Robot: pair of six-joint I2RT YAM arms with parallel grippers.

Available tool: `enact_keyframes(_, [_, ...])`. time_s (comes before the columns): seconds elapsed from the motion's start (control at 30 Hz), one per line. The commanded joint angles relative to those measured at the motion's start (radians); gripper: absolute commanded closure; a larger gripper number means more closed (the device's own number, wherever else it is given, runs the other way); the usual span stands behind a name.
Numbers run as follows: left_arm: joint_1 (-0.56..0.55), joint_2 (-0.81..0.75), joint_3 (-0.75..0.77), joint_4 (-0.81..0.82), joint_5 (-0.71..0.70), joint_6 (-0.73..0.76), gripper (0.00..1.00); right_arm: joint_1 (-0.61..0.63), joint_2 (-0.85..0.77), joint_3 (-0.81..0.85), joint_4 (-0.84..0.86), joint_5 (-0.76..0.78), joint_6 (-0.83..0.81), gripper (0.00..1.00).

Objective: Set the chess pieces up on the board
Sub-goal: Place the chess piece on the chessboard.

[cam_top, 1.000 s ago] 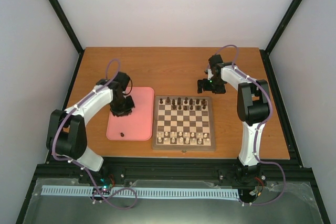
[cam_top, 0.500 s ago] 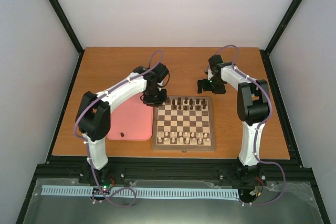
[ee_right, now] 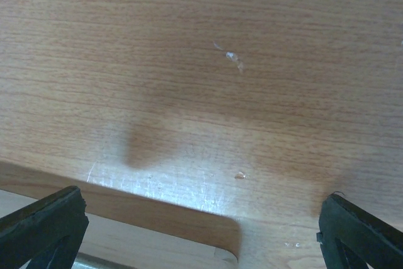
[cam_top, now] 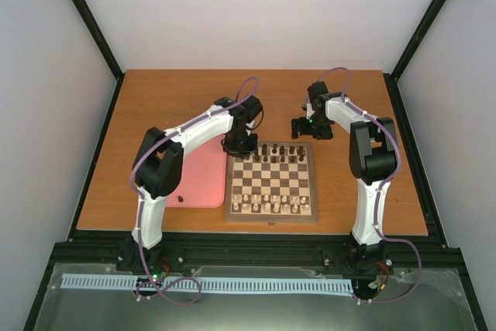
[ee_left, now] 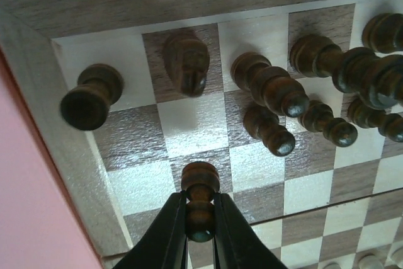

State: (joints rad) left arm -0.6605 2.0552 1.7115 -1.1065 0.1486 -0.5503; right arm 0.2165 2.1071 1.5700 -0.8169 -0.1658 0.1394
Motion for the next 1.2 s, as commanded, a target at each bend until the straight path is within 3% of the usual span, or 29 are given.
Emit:
enact_keyframes(0.0, [-0.016,0.031,0.061,-0.016,-0.008,0.030,0.93,-0.002,0.018,0.025,-0.005,0.009,-0.006,0.00])
enact_keyframes(0.5, [-0.016,0.086,0.085,0.001,-0.036,0.042,0.92,-0.005,0.024,0.023,-0.003,0.009,-0.007,0.00])
enact_keyframes(1.17, [-0.016,0.098,0.065,0.025,-0.050,0.043,0.82,-0.006,0.019,0.018,-0.004,0.009,-0.009,0.00])
